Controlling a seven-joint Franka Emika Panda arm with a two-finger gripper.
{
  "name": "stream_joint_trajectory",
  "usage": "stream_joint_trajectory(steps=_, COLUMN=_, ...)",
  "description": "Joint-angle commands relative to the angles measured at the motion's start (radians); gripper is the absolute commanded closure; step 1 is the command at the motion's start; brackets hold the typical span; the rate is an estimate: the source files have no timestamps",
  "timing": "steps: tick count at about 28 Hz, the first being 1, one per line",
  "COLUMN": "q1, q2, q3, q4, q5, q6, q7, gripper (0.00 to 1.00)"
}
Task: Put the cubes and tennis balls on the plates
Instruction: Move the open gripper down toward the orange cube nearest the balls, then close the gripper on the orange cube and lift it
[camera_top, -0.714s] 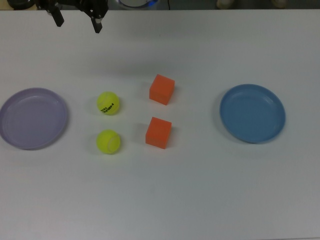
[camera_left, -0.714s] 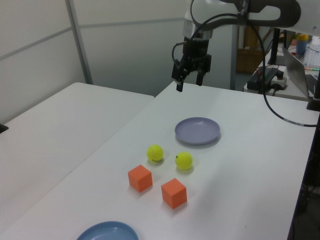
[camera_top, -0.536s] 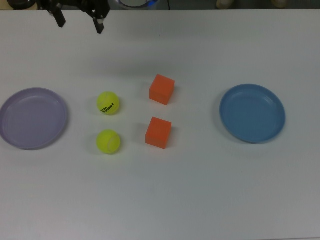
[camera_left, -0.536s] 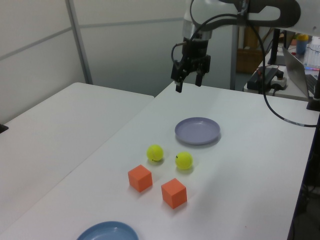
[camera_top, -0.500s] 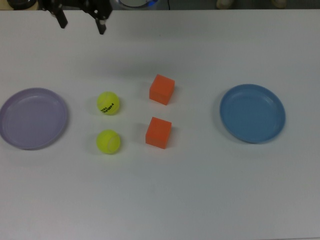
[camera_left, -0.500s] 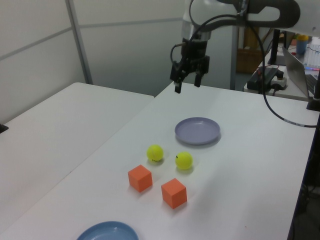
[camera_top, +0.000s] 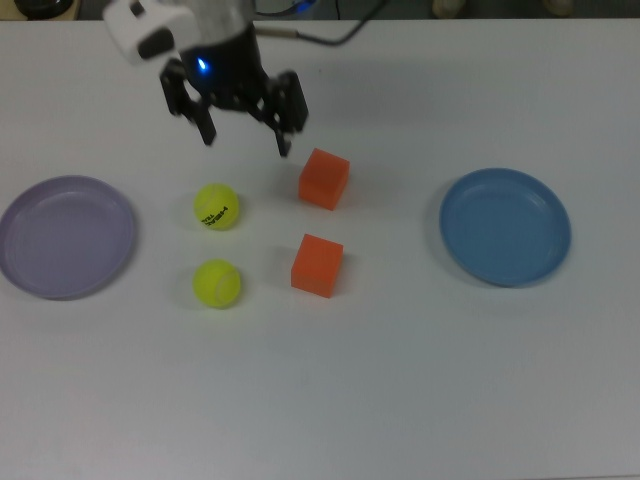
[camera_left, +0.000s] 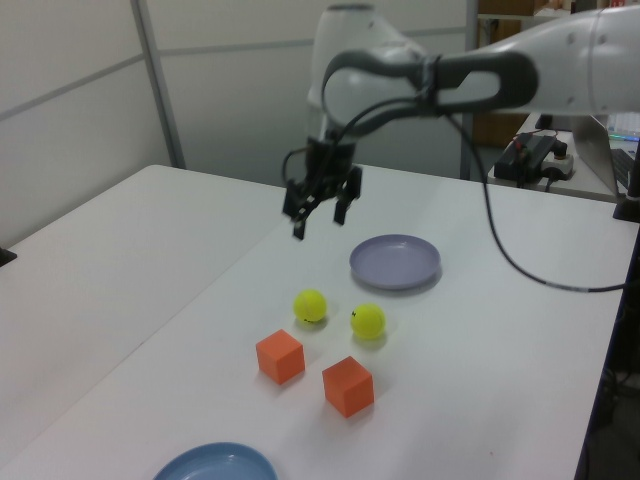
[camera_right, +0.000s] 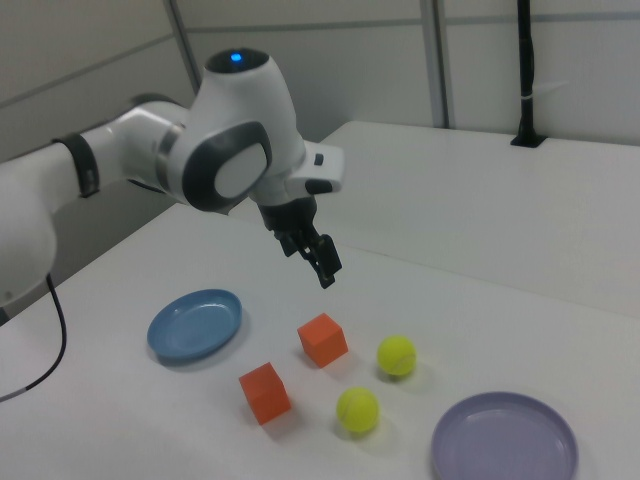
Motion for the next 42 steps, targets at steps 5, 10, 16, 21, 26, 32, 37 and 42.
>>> stream_joint_trajectory(steps=5, q1=-0.005, q2=0.135, q3=0.061, q4=-0.010, q5=0.017, q6=0.172, q7=0.093, gripper=0.00)
stream_joint_trajectory(steps=10, q1=-0.005, q2=0.189, q3=0.084, q4=-0.024, q5=0.017, q6=0.229, q7=0.109, gripper=0.00)
stream_joint_trajectory(steps=16, q1=-0.003, q2=0.233, q3=0.111, q4=-0.036, q5=0.014, q6=0.284, q7=0.129, gripper=0.00)
stream_joint_trajectory(steps=21, q1=-0.003, q2=0.255, q3=0.131, q4=-0.038, q5=0.012, q6=0.292, q7=0.129, gripper=0.00)
stream_joint_trajectory(steps=26, q1=-0.003, q2=0.275, q3=0.138, q4=-0.039, q5=0.008, q6=0.292, q7=0.129, gripper=0.00)
stream_joint_trajectory(steps=32, q1=-0.003, q2=0.288, q3=0.138, q4=-0.039, q5=0.003, q6=0.294, q7=0.129, gripper=0.00)
stream_joint_trajectory(steps=37, q1=-0.003, q2=0.299, q3=0.136, q4=-0.041, q5=0.000, q6=0.294, q7=0.129, gripper=0.00)
stream_joint_trajectory(steps=42, q1=-0.003, q2=0.316, q3=0.136, q4=-0.041, q5=-0.002, q6=0.294, q7=0.129, gripper=0.00)
